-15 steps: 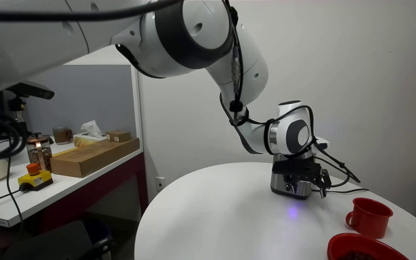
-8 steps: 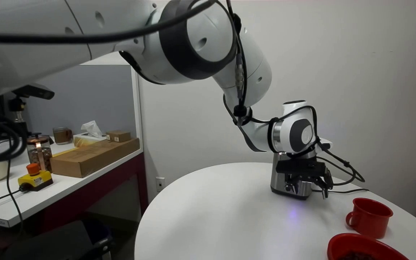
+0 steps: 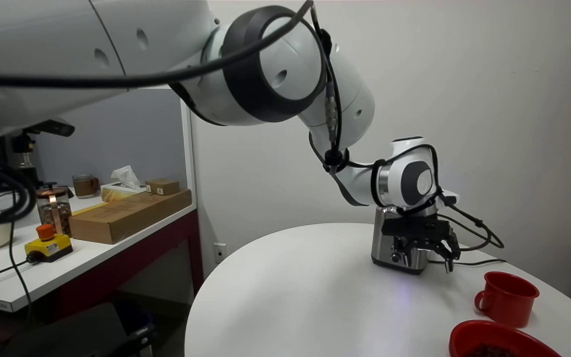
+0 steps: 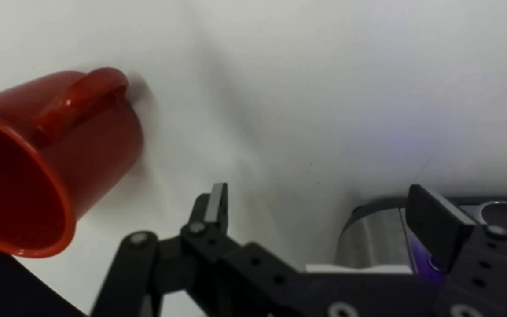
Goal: Press the button on the toaster
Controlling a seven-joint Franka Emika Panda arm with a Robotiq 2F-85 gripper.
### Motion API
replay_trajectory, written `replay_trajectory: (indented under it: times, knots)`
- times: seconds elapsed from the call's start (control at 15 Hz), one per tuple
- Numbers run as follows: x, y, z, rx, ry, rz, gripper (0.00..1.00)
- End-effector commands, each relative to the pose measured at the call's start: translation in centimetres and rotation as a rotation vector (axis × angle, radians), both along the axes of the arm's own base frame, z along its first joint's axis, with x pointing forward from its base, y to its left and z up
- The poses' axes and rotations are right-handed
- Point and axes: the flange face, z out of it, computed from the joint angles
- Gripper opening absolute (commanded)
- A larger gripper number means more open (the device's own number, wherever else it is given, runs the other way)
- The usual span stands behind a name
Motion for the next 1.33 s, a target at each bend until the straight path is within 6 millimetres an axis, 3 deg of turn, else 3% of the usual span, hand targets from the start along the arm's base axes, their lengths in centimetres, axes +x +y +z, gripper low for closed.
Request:
replay_trajectory:
  times: [0.0,0.6,1.27]
  knots:
    - [0.6,0.5,-2.1,0.039,0.020,0.009,1.00]
    - [0.9,0.4,-2.7,0.088,0.048,-0.010,1.00]
    - [1.3,-0.6,-2.6,0.218,-0.033,-0.181,1.00]
